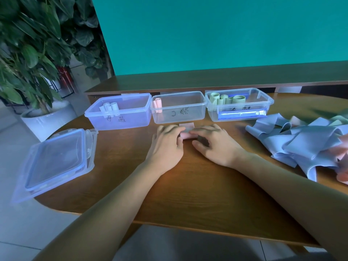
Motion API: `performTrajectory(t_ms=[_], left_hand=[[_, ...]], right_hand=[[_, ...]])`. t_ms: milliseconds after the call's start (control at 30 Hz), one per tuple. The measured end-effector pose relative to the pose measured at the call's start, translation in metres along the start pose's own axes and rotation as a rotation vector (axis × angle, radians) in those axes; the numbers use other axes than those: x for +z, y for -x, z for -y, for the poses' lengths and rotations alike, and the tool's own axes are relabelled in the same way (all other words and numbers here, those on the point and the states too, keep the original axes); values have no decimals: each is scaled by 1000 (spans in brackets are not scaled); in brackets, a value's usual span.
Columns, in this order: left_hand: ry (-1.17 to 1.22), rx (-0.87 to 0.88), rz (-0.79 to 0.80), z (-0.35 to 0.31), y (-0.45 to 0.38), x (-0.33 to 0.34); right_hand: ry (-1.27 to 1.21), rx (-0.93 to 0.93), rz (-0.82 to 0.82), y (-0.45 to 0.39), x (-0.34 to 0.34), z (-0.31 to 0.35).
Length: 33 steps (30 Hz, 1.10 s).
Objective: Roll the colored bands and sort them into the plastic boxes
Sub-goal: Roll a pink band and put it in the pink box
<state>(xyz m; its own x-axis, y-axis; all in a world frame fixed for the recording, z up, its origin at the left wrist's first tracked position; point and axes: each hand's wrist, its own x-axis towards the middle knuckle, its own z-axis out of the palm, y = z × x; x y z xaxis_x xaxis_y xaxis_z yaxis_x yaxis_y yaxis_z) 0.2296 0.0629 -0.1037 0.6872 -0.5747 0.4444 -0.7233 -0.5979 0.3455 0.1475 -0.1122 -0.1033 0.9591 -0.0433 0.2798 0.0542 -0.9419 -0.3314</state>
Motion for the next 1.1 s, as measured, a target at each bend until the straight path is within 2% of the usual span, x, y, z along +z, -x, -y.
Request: performTrajectory(t_ms=[367, 633, 967, 1100], left_hand=[[-48, -8, 64, 5, -13, 5], [-9, 65, 7, 6, -20, 4], [-81, 32, 89, 15, -36, 12], [-63, 60, 14, 16, -38, 13]], right_hand=[[-13, -39, -26, -10, 1, -4], [-46, 4, -59, -21, 4, -11], [-42, -63, -113, -32, 6, -13], [-42, -39, -97, -36, 7, -16]])
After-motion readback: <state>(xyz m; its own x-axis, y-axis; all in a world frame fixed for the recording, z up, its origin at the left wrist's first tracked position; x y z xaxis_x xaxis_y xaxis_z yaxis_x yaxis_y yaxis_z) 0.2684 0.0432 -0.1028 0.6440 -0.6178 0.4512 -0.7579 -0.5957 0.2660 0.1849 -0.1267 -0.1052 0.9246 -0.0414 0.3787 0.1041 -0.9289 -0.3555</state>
